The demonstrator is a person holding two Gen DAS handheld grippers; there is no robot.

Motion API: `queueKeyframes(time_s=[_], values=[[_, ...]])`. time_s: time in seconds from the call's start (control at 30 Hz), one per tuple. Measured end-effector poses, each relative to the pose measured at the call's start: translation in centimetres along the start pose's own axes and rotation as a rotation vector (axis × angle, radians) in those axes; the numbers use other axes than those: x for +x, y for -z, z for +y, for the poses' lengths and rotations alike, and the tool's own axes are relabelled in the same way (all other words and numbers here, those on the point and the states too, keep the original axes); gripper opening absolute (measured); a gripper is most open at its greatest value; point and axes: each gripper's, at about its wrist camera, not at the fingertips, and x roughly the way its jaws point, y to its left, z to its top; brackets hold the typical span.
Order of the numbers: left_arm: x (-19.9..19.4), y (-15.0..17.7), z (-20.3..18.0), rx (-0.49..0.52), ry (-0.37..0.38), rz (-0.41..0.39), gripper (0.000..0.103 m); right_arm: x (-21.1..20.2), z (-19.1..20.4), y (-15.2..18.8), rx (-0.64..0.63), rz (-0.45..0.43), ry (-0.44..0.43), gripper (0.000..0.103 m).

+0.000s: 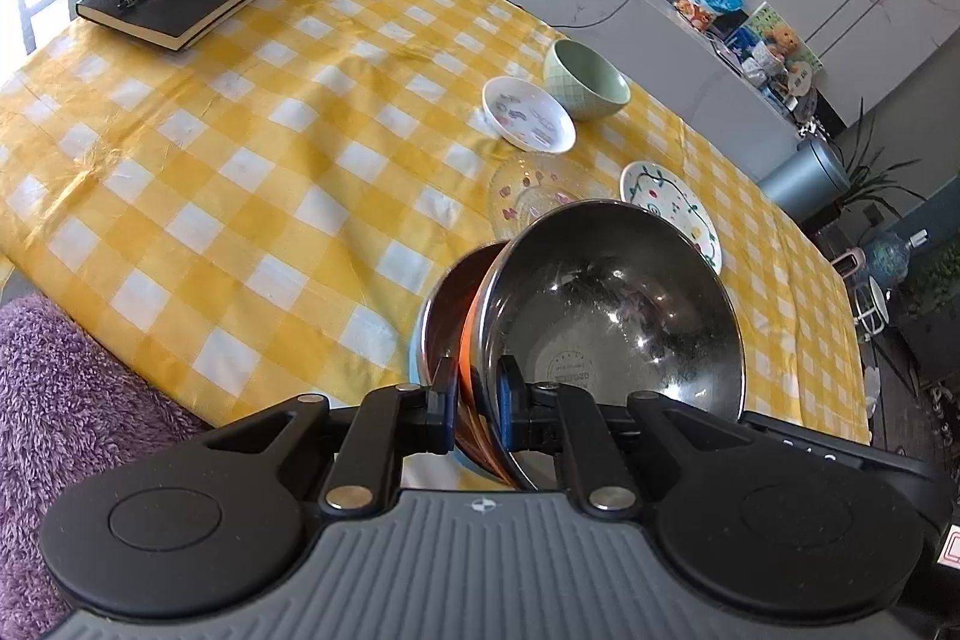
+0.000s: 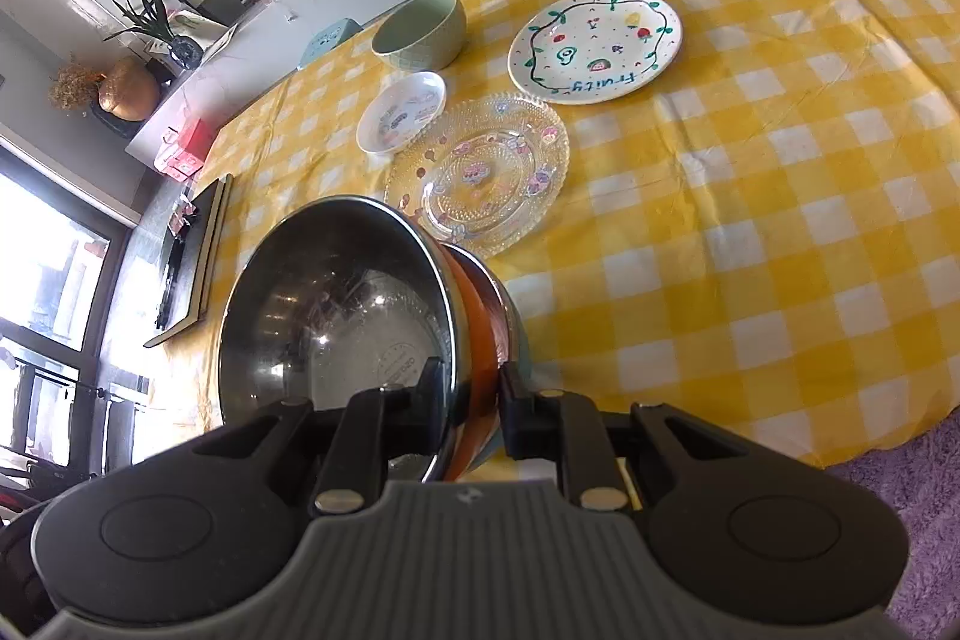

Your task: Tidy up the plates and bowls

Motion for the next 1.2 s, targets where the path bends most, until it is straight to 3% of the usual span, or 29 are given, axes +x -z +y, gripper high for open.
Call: queueKeyframes(time_s=[0.6,0.8,0.9,0.97,1.07,1.2], values=[[0.8,-0.5,0.1,0.026,-0.035,-0.017,0.02,1.0,0.6,-0.4,-0.06,-0.035,0.041,0.022],[-0.4,-1.1,0.3,0.035,-0.034,-0.091,0.021,0.3,0.4,-0.4,-0.057,-0.069,0.041,0.021],[-0.4,-1.3,0.3,0.049,-0.033,-0.102,0.021,0.0,0.4,-0.5,-0.05,-0.092,0.039,0.016],[-0.1,-1.2,0.3,0.052,-0.034,-0.095,0.015,-0.1,0.3,-0.5,-0.05,-0.099,0.036,0.006],[0.5,-1.1,0.4,0.058,-0.03,-0.076,0.008,-0.3,0.3,-0.5,-0.052,-0.109,0.034,0.001],[0.7,-0.8,0.4,0.064,-0.03,-0.063,0.008,-0.4,0.2,-0.5,-0.051,-0.123,0.028,0.0]])
